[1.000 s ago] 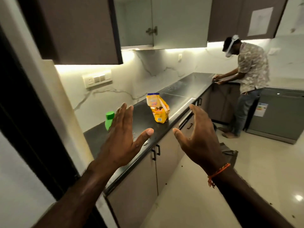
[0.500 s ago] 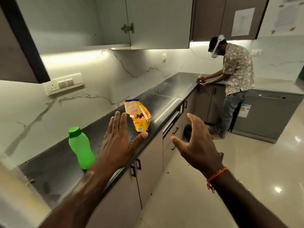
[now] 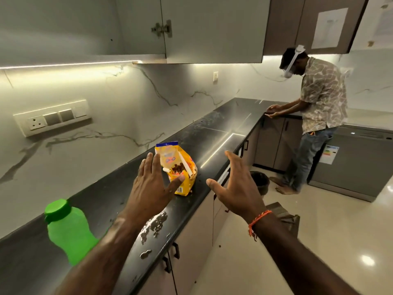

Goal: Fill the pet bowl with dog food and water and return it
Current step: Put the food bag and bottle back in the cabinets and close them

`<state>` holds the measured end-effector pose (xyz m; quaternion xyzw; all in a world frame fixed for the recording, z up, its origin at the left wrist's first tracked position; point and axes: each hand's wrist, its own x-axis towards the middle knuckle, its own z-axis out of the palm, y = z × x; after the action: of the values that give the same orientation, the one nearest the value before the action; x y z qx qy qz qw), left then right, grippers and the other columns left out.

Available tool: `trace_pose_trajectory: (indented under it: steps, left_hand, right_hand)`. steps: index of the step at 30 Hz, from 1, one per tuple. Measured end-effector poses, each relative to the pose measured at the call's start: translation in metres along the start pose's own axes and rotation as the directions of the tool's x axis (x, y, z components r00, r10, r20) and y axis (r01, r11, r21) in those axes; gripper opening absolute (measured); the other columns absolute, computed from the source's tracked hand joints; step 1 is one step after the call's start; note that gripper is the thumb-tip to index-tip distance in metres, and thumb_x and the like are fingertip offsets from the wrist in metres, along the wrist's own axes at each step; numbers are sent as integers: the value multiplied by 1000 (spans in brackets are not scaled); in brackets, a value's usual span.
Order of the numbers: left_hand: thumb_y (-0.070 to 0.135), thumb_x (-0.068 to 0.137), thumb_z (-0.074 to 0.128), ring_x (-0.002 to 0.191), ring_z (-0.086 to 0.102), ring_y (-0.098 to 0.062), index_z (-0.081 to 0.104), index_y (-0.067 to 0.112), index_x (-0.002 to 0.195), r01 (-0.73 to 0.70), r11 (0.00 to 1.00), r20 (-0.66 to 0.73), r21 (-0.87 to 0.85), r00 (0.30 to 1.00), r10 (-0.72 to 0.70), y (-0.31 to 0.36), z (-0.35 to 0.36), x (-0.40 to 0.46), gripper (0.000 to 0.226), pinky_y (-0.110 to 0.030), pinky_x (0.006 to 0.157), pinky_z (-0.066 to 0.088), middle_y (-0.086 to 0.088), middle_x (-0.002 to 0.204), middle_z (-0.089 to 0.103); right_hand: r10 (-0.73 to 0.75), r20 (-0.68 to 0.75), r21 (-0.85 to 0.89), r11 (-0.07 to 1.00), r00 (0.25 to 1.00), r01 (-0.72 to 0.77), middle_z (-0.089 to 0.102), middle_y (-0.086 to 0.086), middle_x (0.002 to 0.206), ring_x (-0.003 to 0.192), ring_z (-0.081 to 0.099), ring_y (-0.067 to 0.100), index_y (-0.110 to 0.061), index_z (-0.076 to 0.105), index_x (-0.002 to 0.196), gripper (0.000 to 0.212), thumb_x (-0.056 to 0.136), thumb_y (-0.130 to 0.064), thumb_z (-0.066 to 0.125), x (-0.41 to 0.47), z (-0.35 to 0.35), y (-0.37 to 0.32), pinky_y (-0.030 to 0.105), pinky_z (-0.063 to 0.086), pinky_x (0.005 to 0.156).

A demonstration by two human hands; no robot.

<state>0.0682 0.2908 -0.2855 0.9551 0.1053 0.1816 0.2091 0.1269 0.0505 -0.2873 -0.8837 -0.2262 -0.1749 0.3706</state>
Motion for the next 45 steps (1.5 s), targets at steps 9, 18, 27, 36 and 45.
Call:
trace_pose_trajectory:
  steps: [9, 18, 27, 36, 45]
  left_hand:
    - [89, 78, 34, 161, -7, -25, -7, 18, 165, 77, 997, 82, 15, 994, -78, -40, 36, 92, 120, -47, 129, 11, -5, 175, -8]
    - [94, 69, 47, 161, -9, -23, -8, 22, 165, 162, 987, 154, -15, 975, -158, -74, 100, 175, 132, -47, 129, 9, -2, 175, -8]
    - [89, 51, 77, 161, -10, -27, 0, 40, 162, 211, 965, 255, -157, 952, -167, -105, 158, 242, 144, -54, 128, 20, 12, 171, -14]
    - [52, 46, 98, 145, 41, -14, -37, 38, 153, 404, 860, 290, -312, 902, -319, -117, 210, 235, 173, -28, 110, 46, 21, 166, 14]
    - [54, 63, 92, 107, 56, -1, 36, 43, 133, 474, 855, 321, -209, 859, -398, -110, 219, 227, 90, -13, 83, 42, 28, 119, 52]
  right_hand:
    - [4, 113, 17, 1000, 994, -6, 29, 1, 160, 145, 34, 18, -23, 20, 157, 95, 84, -54, 73, 94, 67, 41, 25, 31, 107]
    - [-15, 272, 88, 996, 962, -9, 28, 5, 161, 147, 32, 22, -23, 18, 157, 97, 84, -50, 76, 205, 138, 87, 37, 36, 113]
    - [9, 477, 141, 986, 879, -86, 24, 4, 165, 149, 29, 21, -23, 16, 159, 104, 80, -59, 75, 308, 209, 147, 39, 34, 116]
    - [36, 773, 147, 961, 633, -235, 33, 1, 163, 147, 37, 21, -21, 16, 162, 111, 77, -52, 81, 325, 285, 177, 35, 31, 120]
    - [72, 719, 119, 967, 692, -225, 75, -5, 93, 90, 70, 14, -31, 70, 93, 14, 91, -42, 62, 305, 313, 183, 34, 53, 82]
